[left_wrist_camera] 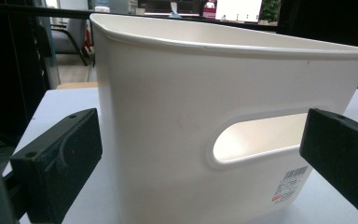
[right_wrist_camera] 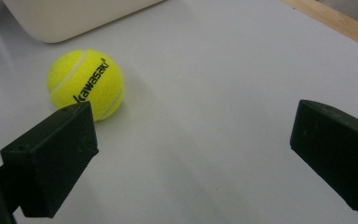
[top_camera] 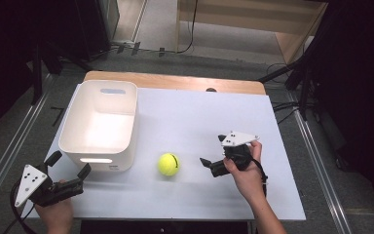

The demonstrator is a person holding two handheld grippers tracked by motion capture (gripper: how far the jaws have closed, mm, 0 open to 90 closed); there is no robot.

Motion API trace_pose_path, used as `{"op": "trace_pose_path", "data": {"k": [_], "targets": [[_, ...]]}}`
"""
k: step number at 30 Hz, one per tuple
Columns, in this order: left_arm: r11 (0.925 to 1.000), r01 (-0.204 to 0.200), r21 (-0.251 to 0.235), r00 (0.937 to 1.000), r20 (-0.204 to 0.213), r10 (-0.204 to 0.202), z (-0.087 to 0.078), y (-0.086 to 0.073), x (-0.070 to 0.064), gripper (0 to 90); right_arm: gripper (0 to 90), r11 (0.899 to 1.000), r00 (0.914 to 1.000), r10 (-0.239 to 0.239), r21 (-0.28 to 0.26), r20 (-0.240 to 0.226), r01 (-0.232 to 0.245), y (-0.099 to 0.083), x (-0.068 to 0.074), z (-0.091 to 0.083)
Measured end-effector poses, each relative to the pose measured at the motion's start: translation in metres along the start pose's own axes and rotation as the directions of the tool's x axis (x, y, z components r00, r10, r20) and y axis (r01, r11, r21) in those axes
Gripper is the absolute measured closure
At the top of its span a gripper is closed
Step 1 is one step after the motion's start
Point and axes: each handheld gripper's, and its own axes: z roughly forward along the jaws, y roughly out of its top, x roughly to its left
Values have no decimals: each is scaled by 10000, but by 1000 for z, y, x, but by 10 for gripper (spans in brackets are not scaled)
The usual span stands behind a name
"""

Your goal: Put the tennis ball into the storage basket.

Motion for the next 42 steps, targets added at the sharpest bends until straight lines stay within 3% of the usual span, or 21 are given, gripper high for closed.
{"op": "trace_pose_path", "data": {"k": [42], "targets": [[10000, 5, 12, 10000, 24, -5, 0, 0, 0, 0, 0, 9963, 9918, -571, 580, -1141, 640, 23, 22, 31]]}}
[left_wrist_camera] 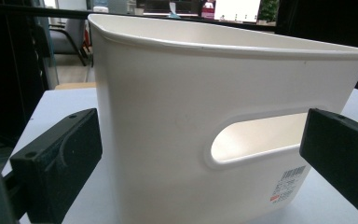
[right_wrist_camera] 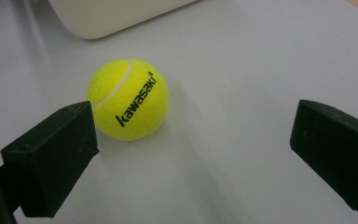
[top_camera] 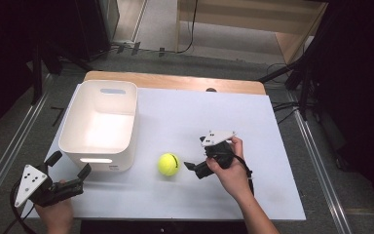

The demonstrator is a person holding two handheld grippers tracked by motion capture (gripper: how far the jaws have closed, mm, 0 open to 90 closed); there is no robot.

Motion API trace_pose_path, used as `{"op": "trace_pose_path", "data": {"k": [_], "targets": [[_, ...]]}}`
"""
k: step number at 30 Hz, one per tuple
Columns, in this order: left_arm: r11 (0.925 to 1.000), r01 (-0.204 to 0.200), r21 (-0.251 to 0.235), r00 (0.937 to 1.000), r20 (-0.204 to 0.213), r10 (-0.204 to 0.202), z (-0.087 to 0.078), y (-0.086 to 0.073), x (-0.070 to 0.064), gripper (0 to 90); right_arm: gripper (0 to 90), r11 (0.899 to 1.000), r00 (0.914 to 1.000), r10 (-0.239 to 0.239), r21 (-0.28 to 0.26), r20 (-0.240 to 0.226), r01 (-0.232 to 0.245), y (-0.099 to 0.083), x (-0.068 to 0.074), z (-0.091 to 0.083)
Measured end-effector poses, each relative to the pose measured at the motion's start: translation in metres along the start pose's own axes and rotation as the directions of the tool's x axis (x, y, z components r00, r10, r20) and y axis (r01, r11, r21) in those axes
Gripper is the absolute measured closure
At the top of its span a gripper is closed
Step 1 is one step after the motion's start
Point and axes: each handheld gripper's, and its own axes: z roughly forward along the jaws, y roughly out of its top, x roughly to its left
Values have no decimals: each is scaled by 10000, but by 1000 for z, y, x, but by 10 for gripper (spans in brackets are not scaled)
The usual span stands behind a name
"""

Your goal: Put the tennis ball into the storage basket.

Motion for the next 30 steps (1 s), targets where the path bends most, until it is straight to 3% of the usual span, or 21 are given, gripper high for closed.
{"op": "trace_pose_path", "data": {"k": [30], "targets": [[10000, 14, -10, 10000, 34, -14, 0, 0, 0, 0, 0, 9981, 9976, -479, 356, -510, 497, 13, 14, 20]]}}
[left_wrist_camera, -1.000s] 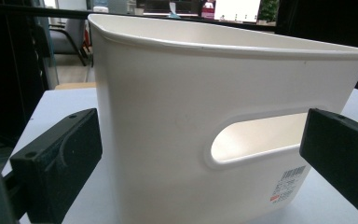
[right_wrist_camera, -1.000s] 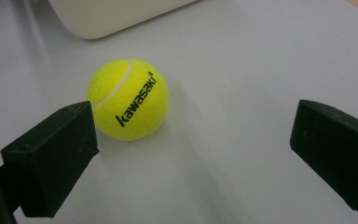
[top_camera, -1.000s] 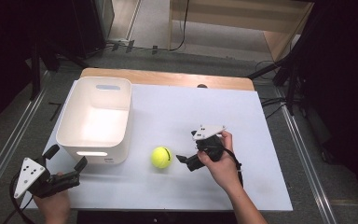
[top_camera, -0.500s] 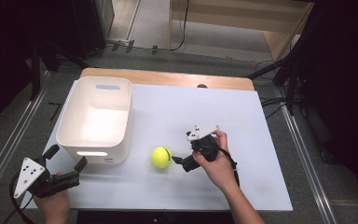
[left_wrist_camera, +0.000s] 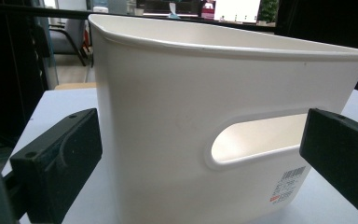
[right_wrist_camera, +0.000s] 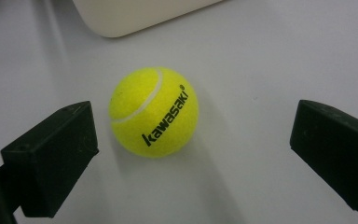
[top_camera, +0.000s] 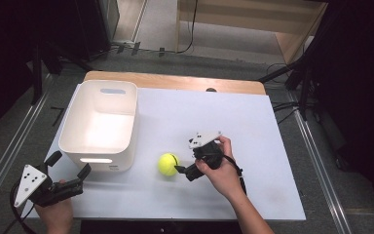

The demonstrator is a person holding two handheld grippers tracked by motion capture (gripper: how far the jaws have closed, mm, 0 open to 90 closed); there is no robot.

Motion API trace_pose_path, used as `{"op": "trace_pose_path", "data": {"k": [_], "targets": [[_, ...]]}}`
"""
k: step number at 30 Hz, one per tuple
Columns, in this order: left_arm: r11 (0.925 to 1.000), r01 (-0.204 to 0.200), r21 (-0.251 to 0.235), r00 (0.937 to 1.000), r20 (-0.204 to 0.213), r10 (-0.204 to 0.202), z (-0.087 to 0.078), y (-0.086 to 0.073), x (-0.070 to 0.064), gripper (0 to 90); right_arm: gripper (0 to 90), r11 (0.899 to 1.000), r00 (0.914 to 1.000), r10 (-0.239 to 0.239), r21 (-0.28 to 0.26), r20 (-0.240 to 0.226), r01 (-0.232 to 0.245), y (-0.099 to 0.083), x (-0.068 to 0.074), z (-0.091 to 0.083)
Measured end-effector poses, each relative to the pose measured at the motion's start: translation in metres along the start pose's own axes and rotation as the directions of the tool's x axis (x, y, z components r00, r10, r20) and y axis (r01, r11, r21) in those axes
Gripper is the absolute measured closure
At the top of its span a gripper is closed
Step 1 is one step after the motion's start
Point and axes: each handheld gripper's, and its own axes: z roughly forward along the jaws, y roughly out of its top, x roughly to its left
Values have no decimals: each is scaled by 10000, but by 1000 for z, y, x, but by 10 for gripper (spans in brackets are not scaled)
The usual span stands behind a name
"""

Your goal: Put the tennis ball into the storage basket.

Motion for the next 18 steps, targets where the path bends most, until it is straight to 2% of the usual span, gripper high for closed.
{"op": "trace_pose_path", "data": {"k": [18], "targets": [[10000, 24, -21, 10000, 14, -24, 0, 0, 0, 0, 0, 9992, 9989, -248, 290, -405, 259, 6, 7, 12]]}}
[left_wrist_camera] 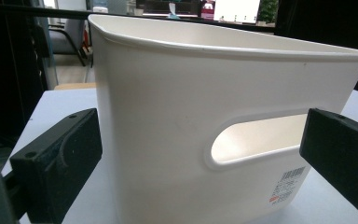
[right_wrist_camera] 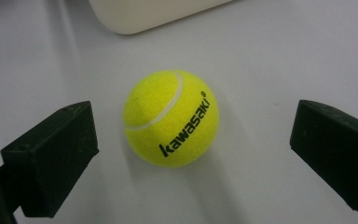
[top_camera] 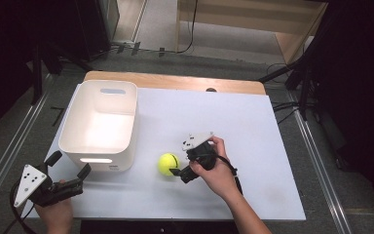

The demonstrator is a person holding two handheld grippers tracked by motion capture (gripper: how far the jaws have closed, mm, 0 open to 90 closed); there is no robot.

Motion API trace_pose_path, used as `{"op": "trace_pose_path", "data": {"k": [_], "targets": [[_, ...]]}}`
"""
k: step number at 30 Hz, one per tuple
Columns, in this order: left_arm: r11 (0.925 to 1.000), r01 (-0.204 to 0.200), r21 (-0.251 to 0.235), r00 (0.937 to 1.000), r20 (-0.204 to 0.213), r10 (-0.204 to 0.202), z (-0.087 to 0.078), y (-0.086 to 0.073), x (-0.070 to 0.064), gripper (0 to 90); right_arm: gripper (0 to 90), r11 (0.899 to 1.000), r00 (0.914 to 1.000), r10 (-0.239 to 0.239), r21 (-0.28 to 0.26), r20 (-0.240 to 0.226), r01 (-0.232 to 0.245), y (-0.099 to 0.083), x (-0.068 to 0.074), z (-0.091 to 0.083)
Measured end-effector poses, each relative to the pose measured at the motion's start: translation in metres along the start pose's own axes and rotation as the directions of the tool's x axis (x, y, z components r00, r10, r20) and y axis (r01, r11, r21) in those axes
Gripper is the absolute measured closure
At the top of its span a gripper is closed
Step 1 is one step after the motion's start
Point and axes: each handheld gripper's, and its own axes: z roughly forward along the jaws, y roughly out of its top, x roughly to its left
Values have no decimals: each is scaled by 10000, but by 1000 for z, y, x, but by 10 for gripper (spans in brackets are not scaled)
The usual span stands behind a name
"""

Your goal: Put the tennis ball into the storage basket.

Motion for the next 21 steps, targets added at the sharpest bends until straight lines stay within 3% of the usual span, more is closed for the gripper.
{"op": "trace_pose_path", "data": {"k": [21], "targets": [[10000, 18, 12, 10000, 41, -18, -1, 0, 1, 0, 0, 9991, 9987, -285, 296, -427, 298, 8, 7, 22]]}}
